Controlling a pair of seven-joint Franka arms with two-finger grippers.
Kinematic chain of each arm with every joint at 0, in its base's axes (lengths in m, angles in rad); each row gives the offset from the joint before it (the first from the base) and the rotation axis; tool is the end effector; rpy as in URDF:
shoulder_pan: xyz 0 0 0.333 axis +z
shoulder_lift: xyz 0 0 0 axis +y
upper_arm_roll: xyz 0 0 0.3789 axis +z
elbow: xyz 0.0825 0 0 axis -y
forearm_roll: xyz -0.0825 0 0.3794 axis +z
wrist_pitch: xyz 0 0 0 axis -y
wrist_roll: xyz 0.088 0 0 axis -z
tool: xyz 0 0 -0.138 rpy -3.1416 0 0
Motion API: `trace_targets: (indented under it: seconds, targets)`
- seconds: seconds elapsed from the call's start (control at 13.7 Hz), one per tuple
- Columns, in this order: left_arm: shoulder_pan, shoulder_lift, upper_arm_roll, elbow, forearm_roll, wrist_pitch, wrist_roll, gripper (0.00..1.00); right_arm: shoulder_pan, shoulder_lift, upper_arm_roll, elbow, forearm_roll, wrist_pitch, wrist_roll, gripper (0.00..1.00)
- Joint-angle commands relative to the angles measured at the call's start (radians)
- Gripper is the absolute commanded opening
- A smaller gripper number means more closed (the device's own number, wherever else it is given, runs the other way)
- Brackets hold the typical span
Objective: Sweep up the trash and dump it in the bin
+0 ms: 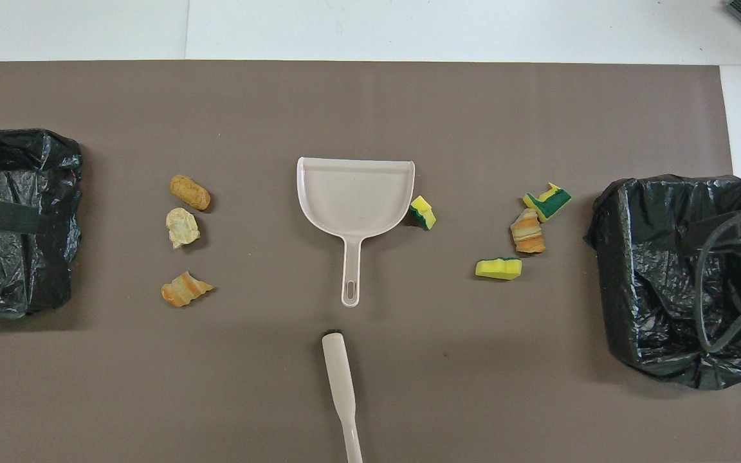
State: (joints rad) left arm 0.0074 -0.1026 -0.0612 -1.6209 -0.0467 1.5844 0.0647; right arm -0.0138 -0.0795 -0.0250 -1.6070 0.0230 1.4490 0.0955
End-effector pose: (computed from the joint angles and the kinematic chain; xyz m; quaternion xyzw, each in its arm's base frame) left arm 0.5136 -0.0361 0.6888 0.9975 -0.0596 0.0331 0.0200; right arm 0.5043 -0.0168 0.6717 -0.9970 0.0660 0.0396 0.0113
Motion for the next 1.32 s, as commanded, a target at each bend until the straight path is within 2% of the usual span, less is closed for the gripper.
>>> trace_targets:
  seconds: [0.0, 0.22, 0.73, 1.24]
  targets:
    - [0.002, -0.023, 0.001, -0.025, -0.009, -0.006, -0.005, 1.0, 0.006, 0.0, 0.0, 0.004, -0.012, -0.006, 0.018, 1.0]
    - [0.002, -0.023, 0.001, -0.027, -0.009, -0.007, -0.005, 1.0, 0.005, 0.0, 0.002, 0.002, -0.023, 0.013, -0.039, 1.0]
    - [0.0, -0.02, 0.0, -0.017, -0.01, -0.003, -0.012, 1.0, 0.011, 0.0, 0.005, -0.007, -0.032, 0.025, -0.042, 1.0]
    - [-0.01, -0.023, 0.0, -0.031, -0.012, 0.006, -0.014, 1.0, 0.017, 0.021, 0.013, -0.053, -0.032, 0.103, -0.042, 1.0]
